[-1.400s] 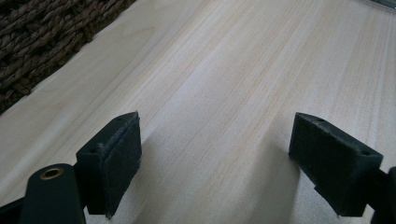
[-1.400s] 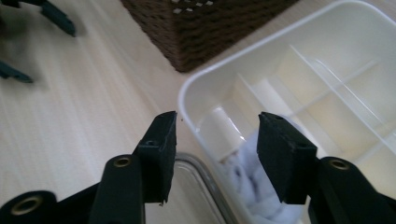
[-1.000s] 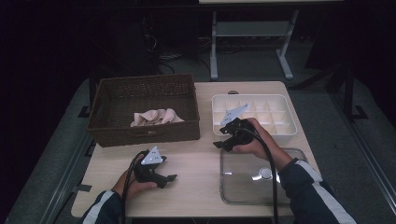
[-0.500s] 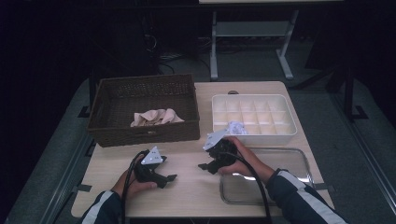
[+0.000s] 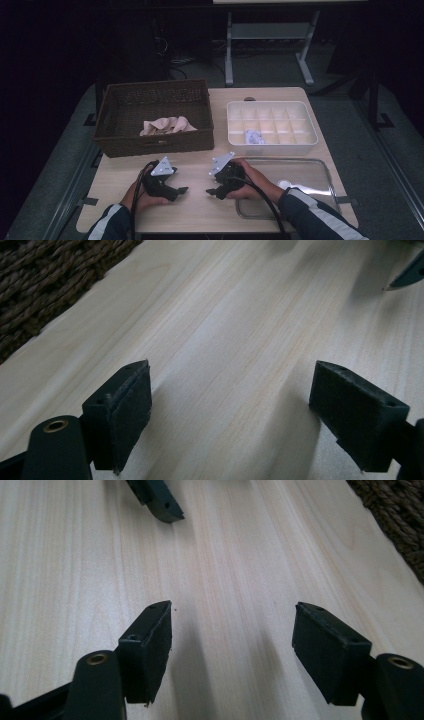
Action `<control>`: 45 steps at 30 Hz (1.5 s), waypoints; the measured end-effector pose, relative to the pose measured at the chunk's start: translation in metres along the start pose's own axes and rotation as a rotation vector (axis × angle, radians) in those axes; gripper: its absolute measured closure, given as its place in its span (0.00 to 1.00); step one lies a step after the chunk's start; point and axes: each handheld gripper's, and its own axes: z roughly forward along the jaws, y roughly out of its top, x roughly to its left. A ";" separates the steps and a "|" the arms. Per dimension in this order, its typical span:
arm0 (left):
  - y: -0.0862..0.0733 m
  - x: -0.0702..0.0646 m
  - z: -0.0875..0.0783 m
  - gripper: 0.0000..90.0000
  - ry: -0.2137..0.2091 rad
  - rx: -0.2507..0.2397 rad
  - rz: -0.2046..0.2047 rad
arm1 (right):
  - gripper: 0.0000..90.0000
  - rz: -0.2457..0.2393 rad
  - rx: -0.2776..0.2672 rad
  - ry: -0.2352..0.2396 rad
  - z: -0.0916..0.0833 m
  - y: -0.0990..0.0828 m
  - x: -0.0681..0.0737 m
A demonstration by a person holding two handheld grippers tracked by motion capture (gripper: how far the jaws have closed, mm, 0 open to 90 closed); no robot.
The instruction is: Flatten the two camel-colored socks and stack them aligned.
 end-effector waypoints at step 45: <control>0.106 0.137 -0.073 0.27 0.240 -0.006 0.007 | 0.33 -0.016 -0.042 0.070 0.020 0.003 0.020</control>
